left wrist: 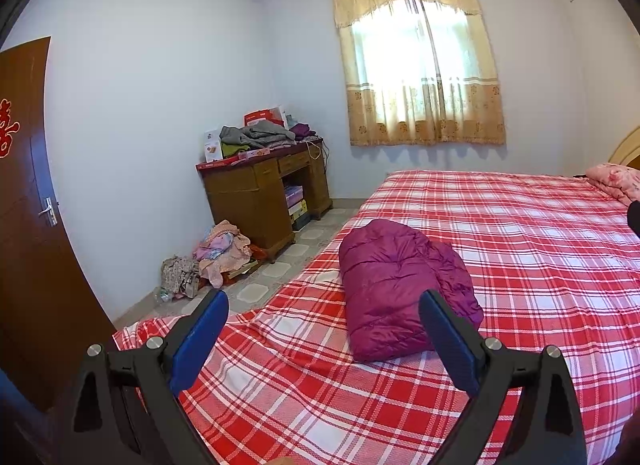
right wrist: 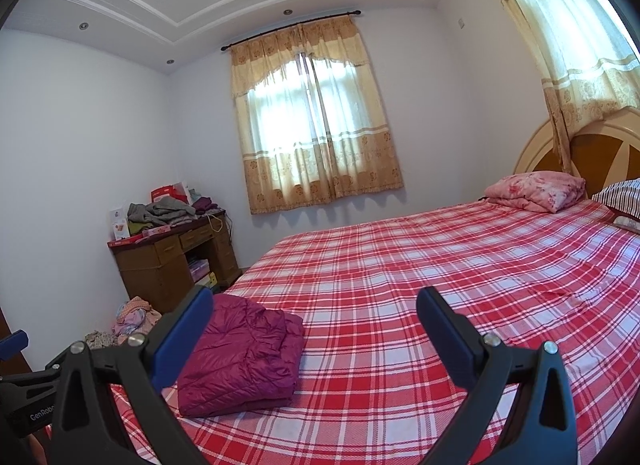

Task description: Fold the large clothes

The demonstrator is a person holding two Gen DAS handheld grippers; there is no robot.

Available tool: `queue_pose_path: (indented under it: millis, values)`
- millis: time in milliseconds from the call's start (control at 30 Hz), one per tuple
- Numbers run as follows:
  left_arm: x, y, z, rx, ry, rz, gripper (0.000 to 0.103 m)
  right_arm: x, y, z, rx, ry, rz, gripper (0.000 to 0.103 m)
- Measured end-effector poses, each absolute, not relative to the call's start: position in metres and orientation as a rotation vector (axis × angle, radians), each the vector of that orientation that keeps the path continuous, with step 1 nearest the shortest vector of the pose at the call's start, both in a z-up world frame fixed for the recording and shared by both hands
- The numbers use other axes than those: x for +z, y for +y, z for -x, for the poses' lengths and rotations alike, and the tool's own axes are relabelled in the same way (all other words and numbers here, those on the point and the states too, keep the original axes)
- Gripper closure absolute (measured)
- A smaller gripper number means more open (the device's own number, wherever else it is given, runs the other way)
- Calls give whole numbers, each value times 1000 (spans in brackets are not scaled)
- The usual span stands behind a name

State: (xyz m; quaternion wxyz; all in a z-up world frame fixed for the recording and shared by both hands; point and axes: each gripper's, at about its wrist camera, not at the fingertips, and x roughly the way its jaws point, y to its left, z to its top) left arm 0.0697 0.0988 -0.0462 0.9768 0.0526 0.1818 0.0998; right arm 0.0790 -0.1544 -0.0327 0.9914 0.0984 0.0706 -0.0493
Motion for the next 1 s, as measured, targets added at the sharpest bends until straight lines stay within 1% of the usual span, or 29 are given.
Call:
queue_pose_path:
  millis: [633, 1000]
  values:
    - [-47, 99, -70, 207, 373, -93, 6, -32, -150, -77, -98, 137, -188, 0]
    - [-45, 113, -75, 234, 383, -65, 6, -34, -148, -80, -95, 148, -181, 0]
